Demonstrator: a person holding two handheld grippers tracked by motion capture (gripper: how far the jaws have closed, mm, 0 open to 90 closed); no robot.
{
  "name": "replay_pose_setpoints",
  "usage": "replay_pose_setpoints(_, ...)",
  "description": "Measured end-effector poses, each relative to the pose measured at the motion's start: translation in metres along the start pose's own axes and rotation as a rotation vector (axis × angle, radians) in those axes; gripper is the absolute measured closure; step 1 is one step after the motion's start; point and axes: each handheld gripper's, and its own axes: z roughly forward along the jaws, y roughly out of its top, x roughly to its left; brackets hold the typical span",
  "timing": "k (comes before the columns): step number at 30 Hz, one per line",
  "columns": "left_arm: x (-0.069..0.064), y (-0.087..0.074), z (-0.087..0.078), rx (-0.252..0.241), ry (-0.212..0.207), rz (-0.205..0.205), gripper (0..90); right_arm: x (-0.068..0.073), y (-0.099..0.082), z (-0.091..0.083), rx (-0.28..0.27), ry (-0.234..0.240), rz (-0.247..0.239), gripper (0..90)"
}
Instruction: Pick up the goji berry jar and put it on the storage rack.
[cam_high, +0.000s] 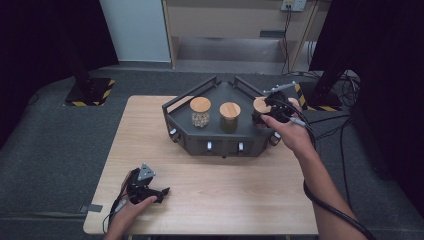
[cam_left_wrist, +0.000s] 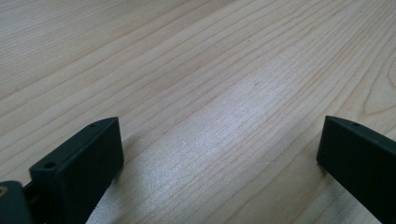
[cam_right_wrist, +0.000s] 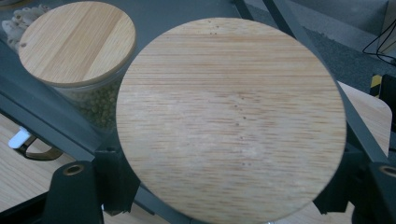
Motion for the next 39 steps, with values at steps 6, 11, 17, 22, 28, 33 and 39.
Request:
replay_pose_setpoints(6,0.000,0.000,0.000,0.000,0.000,0.000,0.0,-0.002,0.001,0.007,0.001,0.000,0.013,25.9)
replay_pose_setpoints(11,0.000,0.000,0.000,0.000,0.000,0.000,0.0,-0.003,0.002,0.012,0.007,-0.004,0.013,25.9)
replay_pose_setpoints(17,0.000,0.000,0.000,0.000,-0.001,0.000,0.0,-0.003,0.002,0.018,0.010,-0.001,0.014,25.9)
replay_pose_setpoints(22,0.000,0.000,0.000,0.000,0.000,0.000,0.0,-0.004,-0.001,0.024,0.016,0.005,0.018,25.9)
replay_pose_setpoints(28,0.000,0.000,0.000,0.000,-0.001,0.000,0.0,-0.005,-0.003,0.027,0.018,0.003,0.024,25.9)
replay_pose_setpoints(33,0.000,0.000,0.000,-0.001,-0.001,0.000,0.0,-0.006,-0.005,0.029,0.020,0.003,0.030,25.9)
replay_pose_setpoints(39,0.000,0.000,0.000,0.000,0.000,0.000,0.0,-0.006,-0.006,0.032,0.015,0.006,0.036,25.9)
